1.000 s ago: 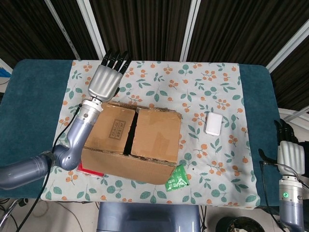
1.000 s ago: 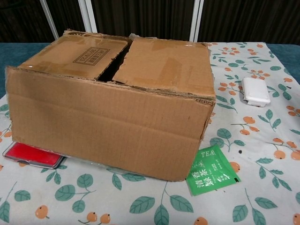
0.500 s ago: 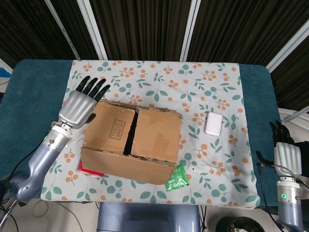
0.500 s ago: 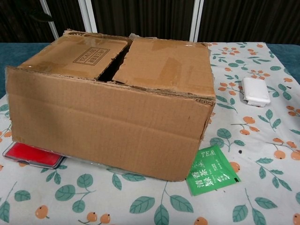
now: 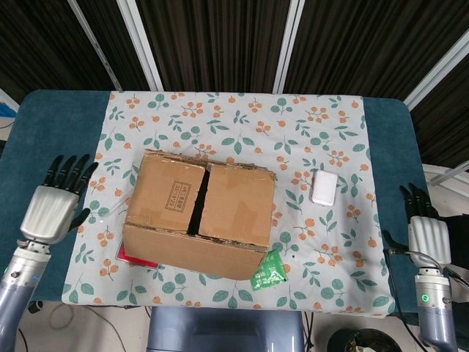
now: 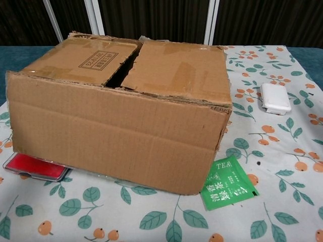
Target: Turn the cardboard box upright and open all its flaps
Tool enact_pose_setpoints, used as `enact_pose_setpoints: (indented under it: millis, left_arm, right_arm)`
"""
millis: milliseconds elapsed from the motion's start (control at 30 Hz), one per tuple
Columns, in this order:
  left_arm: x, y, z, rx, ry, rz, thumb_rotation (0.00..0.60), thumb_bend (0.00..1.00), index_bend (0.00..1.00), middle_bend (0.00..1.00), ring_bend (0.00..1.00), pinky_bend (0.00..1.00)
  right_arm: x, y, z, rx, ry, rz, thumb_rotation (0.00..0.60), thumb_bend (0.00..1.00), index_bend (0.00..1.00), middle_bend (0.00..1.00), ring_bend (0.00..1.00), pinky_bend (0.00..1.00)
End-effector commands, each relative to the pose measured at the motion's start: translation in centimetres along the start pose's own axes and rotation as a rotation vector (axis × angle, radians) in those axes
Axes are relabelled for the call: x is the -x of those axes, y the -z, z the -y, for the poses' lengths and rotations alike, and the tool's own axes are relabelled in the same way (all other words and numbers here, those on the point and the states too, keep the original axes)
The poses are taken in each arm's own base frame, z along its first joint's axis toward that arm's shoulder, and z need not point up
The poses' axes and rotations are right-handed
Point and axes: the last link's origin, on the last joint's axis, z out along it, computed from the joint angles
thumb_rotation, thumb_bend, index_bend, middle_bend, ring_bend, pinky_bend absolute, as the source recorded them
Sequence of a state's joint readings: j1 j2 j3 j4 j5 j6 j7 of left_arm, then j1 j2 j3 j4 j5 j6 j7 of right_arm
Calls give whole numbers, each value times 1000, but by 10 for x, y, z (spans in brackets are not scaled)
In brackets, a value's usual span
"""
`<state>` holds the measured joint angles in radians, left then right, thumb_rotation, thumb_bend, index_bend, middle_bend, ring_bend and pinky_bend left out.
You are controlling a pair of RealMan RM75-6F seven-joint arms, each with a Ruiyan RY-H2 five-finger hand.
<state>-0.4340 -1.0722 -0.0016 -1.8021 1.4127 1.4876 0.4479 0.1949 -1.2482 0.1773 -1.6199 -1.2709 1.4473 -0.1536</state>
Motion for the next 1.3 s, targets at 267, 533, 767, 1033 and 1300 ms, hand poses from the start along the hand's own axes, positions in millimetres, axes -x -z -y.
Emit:
enact_pose_setpoints:
  millis: [267, 533, 767, 1033, 1300]
  left_arm:
    - [26, 53, 29, -128, 96, -2, 600, 213, 0, 0, 0, 0]
    - [29, 56, 36, -127, 137, -2, 600, 213, 0, 0, 0, 0]
    - [24, 55, 41, -140, 166, -21, 600, 213, 0, 0, 0, 0]
    - [25, 54, 44, -147, 185, -9, 600, 213, 0, 0, 0, 0]
    - [27, 53, 48, -160, 198, 3, 600, 213, 0, 0, 0, 0]
  right_arm:
    - [-49, -46, 46, -197, 26, -51, 600, 661, 8, 7, 9, 228]
    - [-90, -101, 136, -479, 118, 2, 600, 1000, 287, 257, 215, 272]
    - [-88, -120, 220, -704, 184, 69, 600, 1000, 390, 337, 270, 302]
    - [-58, -119, 304, -894, 198, 186, 600, 1000, 432, 370, 289, 302]
    - [-22, -113, 355, -974, 170, 293, 600, 1000, 519, 383, 291, 302]
